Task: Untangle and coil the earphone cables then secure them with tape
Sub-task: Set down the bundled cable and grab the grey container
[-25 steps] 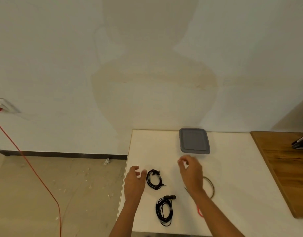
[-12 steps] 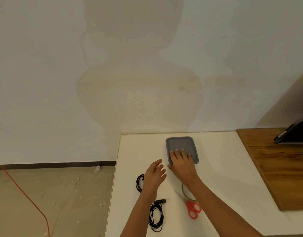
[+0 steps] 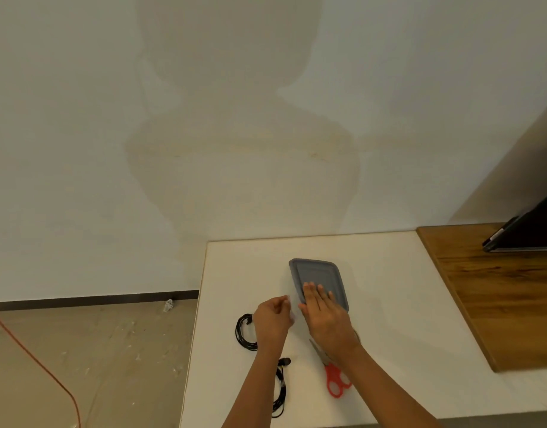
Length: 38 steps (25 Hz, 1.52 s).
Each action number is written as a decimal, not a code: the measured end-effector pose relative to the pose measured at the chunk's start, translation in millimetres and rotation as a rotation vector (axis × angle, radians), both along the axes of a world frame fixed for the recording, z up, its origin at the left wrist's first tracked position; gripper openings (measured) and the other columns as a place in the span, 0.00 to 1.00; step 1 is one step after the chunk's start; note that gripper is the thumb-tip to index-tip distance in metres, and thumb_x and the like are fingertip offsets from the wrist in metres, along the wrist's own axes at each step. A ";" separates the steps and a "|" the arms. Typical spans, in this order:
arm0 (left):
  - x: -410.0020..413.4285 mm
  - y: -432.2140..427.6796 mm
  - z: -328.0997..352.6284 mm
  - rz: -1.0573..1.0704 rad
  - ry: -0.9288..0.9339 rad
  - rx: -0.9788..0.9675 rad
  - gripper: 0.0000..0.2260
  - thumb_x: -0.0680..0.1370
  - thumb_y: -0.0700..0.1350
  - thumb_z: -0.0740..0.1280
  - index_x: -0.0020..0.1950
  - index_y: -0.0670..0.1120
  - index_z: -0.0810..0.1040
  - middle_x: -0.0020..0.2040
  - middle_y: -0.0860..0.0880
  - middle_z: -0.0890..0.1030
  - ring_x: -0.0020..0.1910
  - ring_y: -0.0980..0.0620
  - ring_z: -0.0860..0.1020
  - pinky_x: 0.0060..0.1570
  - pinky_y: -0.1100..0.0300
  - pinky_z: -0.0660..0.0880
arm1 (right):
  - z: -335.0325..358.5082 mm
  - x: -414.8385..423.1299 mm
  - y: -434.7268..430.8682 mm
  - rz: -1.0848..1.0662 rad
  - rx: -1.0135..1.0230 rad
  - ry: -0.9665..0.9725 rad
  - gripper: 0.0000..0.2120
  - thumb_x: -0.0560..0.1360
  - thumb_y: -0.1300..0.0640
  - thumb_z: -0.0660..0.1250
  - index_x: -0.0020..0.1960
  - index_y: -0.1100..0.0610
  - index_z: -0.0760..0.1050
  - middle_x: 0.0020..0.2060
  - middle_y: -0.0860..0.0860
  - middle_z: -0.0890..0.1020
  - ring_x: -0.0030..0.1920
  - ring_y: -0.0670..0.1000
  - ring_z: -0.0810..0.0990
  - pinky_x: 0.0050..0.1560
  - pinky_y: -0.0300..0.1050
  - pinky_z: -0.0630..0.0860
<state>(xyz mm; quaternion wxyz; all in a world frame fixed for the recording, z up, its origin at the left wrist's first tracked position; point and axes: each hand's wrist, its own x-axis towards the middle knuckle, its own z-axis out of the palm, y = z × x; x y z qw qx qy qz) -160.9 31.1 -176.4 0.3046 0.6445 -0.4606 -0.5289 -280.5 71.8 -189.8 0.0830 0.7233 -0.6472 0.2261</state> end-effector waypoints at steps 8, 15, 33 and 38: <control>1.9 3.9 -1.7 0.052 0.066 0.023 0.08 0.79 0.38 0.63 0.53 0.42 0.82 0.40 0.47 0.83 0.38 0.51 0.81 0.36 0.66 0.80 | 8.0 -78.3 38.0 -1.036 -0.427 -1.516 0.12 0.80 0.56 0.55 0.57 0.56 0.74 0.53 0.56 0.79 0.55 0.59 0.78 0.54 0.54 0.78; 72.2 6.5 18.8 0.140 -0.336 -0.147 0.07 0.79 0.43 0.63 0.51 0.45 0.80 0.43 0.50 0.82 0.38 0.51 0.80 0.32 0.65 0.72 | 23.8 -96.0 65.5 -1.135 -0.247 -0.917 0.16 0.73 0.62 0.70 0.60 0.63 0.75 0.54 0.64 0.78 0.55 0.63 0.76 0.55 0.54 0.74; 49.3 -4.0 45.3 -0.005 0.103 -0.102 0.05 0.76 0.41 0.68 0.51 0.46 0.81 0.41 0.45 0.83 0.39 0.51 0.84 0.38 0.59 0.82 | 67.3 50.8 -13.2 -0.441 0.382 -0.790 0.07 0.74 0.63 0.65 0.49 0.56 0.79 0.40 0.53 0.82 0.38 0.51 0.82 0.38 0.44 0.79; -10.3 -26.5 40.5 -0.301 -0.073 -0.086 0.08 0.76 0.37 0.67 0.53 0.38 0.81 0.38 0.45 0.80 0.33 0.50 0.80 0.39 0.55 0.82 | 46.3 -13.2 -34.7 -0.549 0.456 -0.616 0.10 0.73 0.68 0.63 0.50 0.60 0.80 0.41 0.57 0.83 0.37 0.55 0.81 0.36 0.49 0.79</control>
